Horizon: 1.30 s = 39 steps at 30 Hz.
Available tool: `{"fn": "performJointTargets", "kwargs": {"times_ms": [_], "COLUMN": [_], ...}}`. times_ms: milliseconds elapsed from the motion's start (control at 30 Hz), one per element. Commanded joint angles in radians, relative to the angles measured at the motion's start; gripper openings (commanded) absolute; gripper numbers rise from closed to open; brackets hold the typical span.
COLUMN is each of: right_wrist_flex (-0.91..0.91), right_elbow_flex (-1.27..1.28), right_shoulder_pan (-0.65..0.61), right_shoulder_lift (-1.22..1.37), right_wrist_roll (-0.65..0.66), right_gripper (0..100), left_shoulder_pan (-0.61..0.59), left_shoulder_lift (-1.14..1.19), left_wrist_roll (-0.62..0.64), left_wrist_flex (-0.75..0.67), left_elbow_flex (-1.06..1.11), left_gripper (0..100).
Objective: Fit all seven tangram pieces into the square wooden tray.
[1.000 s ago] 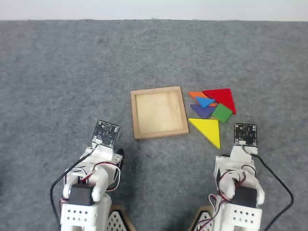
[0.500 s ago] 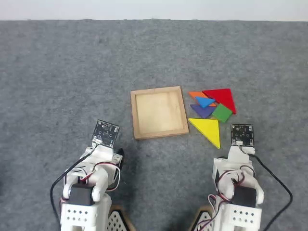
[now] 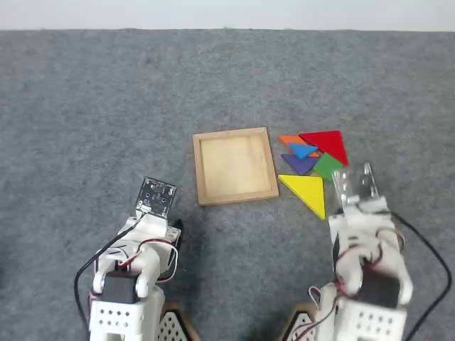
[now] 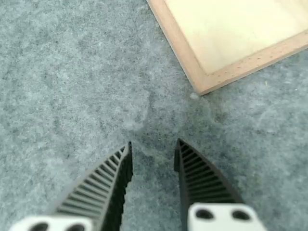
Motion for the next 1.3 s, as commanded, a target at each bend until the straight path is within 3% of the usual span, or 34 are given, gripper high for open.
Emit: {"fn": "performJointTargets", "kwargs": {"times_ms": [0,200,400,533,633,1000,1267], "right_wrist_flex": [-0.070,-0.101,-0.094,-0.099,-0.104,-0.104,-0.081], "right_elbow_flex": [-0.210,-0.608,-0.974,-1.128,-1.208,-1.479,-1.634], "right_shoulder_pan": [-0.047,-0.099,-0.099,-0.104,-0.131,-0.170,-0.128], "right_shoulder_lift": [0.409,0.995,1.434,1.593,1.687,2.025,2.209], "right_wrist_roll": [-0.040,-0.094,0.071,0.222,0.307,0.437,0.443], "right_gripper": [5.7,5.9,16.0,26.4,28.8,28.9,28.8], "left_shoulder_pan": [-0.005,-0.005,-0.005,-0.005,-0.005,-0.005,-0.005], "left_shoulder_lift": [-0.020,-0.020,-0.020,-0.020,-0.020,-0.020,-0.020], "left_wrist_roll": [0.008,0.008,0.008,0.008,0.008,0.008,0.008], "left_wrist_flex": [0.003,0.003,0.003,0.003,0.003,0.003,0.003], "left_elbow_flex": [-0.010,-0.010,-0.010,-0.010,-0.010,-0.010,-0.010], "left_gripper": [14,14,14,14,14,14,14]}}
